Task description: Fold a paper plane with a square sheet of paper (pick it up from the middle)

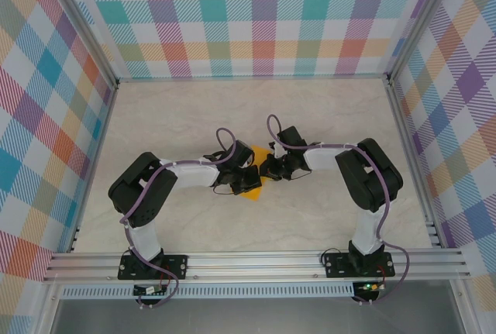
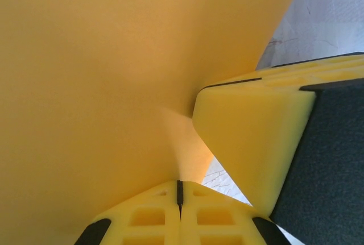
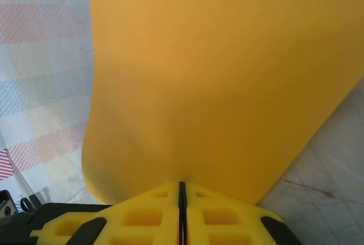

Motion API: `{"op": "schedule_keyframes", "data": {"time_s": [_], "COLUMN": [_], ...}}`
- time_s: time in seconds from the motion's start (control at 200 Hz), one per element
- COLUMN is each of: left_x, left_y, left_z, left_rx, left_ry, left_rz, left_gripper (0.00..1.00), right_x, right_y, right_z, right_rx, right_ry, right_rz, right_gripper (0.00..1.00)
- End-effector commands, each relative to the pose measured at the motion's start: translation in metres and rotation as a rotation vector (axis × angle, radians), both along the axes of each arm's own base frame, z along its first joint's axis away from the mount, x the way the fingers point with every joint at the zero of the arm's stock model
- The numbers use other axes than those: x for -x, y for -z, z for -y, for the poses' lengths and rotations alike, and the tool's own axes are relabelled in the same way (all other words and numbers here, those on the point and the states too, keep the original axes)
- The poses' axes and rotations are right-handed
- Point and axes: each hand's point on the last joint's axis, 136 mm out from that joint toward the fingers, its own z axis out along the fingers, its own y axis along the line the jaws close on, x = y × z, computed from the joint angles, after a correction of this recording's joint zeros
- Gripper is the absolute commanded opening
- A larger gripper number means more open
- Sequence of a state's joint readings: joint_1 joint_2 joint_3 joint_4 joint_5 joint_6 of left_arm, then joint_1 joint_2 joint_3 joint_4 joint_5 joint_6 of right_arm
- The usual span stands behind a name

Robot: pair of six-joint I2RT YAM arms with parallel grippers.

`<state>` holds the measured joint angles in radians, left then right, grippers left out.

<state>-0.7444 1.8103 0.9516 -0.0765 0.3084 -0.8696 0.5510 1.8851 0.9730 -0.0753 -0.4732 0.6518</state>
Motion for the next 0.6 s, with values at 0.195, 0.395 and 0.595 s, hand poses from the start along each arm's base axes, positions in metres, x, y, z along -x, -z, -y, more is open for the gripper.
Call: {"op": "schedule_keyframes", "data": {"time_s": [0.195,0.395,0.595], "left_x": [0.032,0.038,0.043], "left_y": [0.028,0.034,0.038], "left_z": [-0.030,-0.036,-0.038], "left_rx": [-0.134,-0.149,-0.152], "left_ry": [0.009,-0.001,0.001], "left_rz": [-0.087,-0.115,-0.130], "left_gripper": [0.05,0.05,0.04], "right_x": [-0.023,-0.048,-0.073], "right_y": [0.011,0.017,0.018], "right_z": [0.018,0.035,0.048], "right_rx": [0.032,0.051,0.064], "right_ry": [0.010,0.061,0.115], "right_rz": [0.022,0.034,0.047], "right_gripper": [0.10,0.10,0.10]}}
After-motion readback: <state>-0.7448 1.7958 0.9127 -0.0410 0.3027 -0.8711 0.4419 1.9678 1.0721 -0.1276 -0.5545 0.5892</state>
